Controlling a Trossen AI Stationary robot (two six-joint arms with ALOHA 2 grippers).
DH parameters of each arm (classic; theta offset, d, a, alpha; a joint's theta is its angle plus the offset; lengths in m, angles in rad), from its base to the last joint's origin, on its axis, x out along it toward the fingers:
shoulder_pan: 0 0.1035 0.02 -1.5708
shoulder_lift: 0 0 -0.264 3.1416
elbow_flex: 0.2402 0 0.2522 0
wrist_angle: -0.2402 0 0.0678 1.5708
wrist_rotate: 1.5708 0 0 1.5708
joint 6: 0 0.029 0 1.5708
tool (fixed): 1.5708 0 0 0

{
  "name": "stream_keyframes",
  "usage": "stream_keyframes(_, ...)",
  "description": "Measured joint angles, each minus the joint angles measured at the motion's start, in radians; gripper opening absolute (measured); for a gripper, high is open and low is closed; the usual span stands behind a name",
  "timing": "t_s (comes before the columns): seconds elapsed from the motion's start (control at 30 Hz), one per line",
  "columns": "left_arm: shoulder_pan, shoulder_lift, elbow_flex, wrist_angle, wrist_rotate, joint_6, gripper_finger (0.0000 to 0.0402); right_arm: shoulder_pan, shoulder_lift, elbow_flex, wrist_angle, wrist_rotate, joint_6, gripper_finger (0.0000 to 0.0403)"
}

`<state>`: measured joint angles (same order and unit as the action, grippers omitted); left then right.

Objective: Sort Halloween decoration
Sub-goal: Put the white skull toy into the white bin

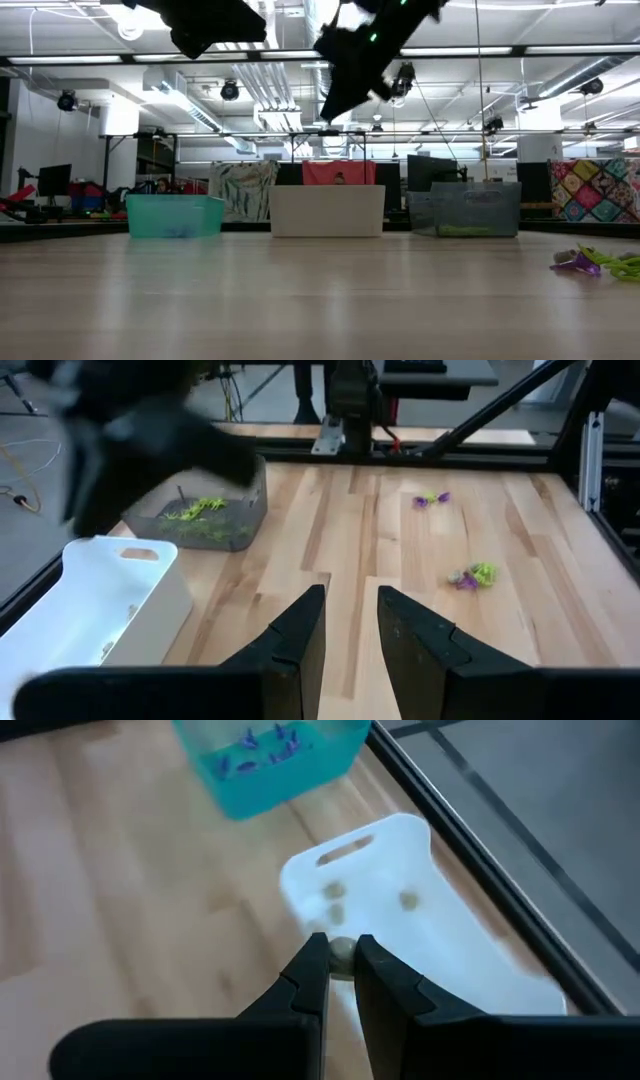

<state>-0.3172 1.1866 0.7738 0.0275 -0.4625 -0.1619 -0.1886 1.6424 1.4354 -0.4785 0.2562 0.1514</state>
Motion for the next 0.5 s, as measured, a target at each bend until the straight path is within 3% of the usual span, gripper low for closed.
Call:
stream_keyframes(0.27,0.0,-0.031,0.0,-0.065,-0.001,-0.005,0.0078,-0.145,0.216,0.098,0.01,-0.047,-0.152,0.0029)
stream_keyframes(0.5,0.0,-0.05,0.0,-0.104,-0.001,-0.012,0.0078,-0.201,0.294,0.119,-0.065,-0.055,-0.176,0.0029)
